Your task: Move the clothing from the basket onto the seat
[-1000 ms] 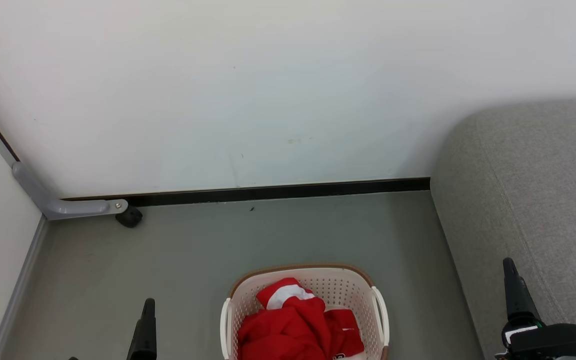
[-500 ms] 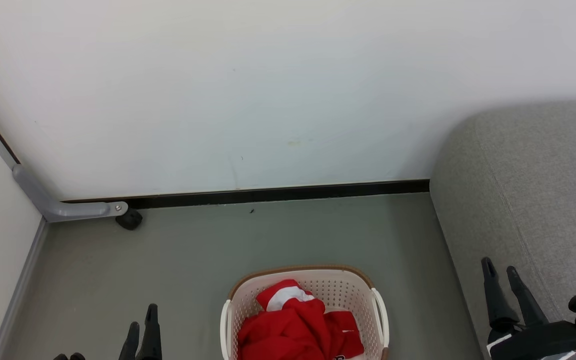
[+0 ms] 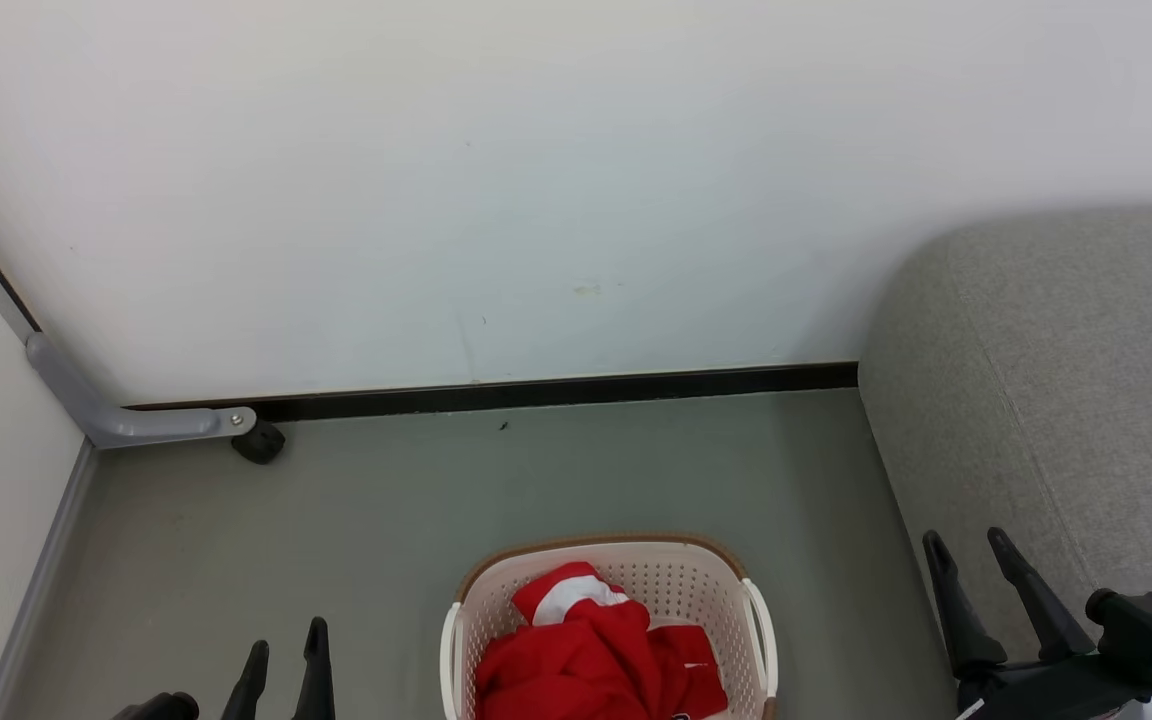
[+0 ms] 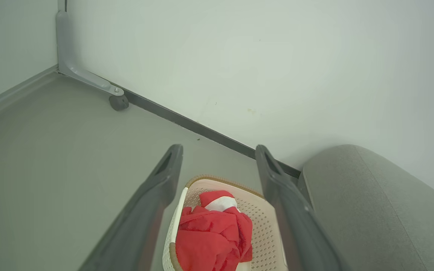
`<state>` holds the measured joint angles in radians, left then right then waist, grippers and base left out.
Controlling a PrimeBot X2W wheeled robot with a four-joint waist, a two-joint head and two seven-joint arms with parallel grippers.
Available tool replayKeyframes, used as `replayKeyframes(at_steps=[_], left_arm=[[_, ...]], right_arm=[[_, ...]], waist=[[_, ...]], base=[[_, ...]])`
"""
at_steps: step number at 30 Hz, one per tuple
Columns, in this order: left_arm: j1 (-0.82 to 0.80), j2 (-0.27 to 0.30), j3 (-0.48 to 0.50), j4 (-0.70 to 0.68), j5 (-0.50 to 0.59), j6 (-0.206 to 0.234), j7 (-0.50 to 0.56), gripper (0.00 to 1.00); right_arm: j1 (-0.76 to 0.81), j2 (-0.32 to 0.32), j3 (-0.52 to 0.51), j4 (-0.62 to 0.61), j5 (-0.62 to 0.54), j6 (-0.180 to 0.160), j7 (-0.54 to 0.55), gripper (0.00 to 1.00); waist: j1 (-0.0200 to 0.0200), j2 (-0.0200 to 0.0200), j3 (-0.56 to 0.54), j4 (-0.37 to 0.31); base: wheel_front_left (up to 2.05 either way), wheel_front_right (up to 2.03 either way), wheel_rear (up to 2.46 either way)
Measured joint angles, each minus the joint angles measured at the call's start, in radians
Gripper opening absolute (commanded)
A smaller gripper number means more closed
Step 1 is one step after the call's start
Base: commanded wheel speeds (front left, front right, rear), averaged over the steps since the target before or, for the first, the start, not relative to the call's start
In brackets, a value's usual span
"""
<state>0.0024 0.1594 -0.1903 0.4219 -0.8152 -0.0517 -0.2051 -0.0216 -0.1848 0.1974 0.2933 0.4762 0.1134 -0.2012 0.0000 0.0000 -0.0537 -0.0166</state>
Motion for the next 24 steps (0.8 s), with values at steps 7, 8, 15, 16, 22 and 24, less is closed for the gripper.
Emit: replayKeyframes(at_steps=[7, 8, 15, 16, 22, 24], left_arm=[[0.001, 0.019, -0.023, 0.008, 0.145, 0.017, -0.020, 1.00], [0.002, 0.020, -0.024, 0.008, 0.159, 0.021, -0.027, 1.00], [0.006, 0.025, -0.029, 0.009, 0.251, 0.026, -0.044, 1.00], [0.006, 0.024, -0.026, 0.009, 0.252, 0.026, -0.044, 1.00], [0.007, 0.013, -0.008, 0.010, 0.255, 0.025, -0.044, 1.00], [0.007, 0.009, -0.002, 0.011, 0.257, 0.024, -0.044, 1.00]], right_arm=[[0.000, -0.018, 0.014, 0.003, -0.116, -0.007, -0.027, 1.00], [0.000, -0.019, 0.016, 0.004, -0.129, -0.009, -0.029, 1.00], [0.000, -0.025, 0.022, 0.015, -0.214, -0.018, -0.048, 1.00], [0.000, -0.025, 0.021, 0.018, -0.214, -0.018, -0.048, 1.00], [0.001, -0.024, 0.003, 0.039, -0.213, -0.018, -0.048, 1.00], [0.002, -0.024, 0.000, 0.044, -0.213, -0.018, -0.048, 1.00]], waist=[[0.0000, 0.0000, -0.001, -0.003], [0.0001, 0.0000, -0.002, -0.003], [0.0000, 0.0000, -0.003, -0.005], [0.0000, 0.0000, -0.003, -0.005], [0.0000, 0.0000, -0.004, -0.005], [0.0000, 0.0000, -0.004, -0.005]], base=[[0.00, 0.00, 0.00], [0.00, 0.00, 0.00], [0.00, 0.00, 0.00], [0.00, 0.00, 0.00], [0.00, 0.00, 0.00], [0.00, 0.00, 0.00]])
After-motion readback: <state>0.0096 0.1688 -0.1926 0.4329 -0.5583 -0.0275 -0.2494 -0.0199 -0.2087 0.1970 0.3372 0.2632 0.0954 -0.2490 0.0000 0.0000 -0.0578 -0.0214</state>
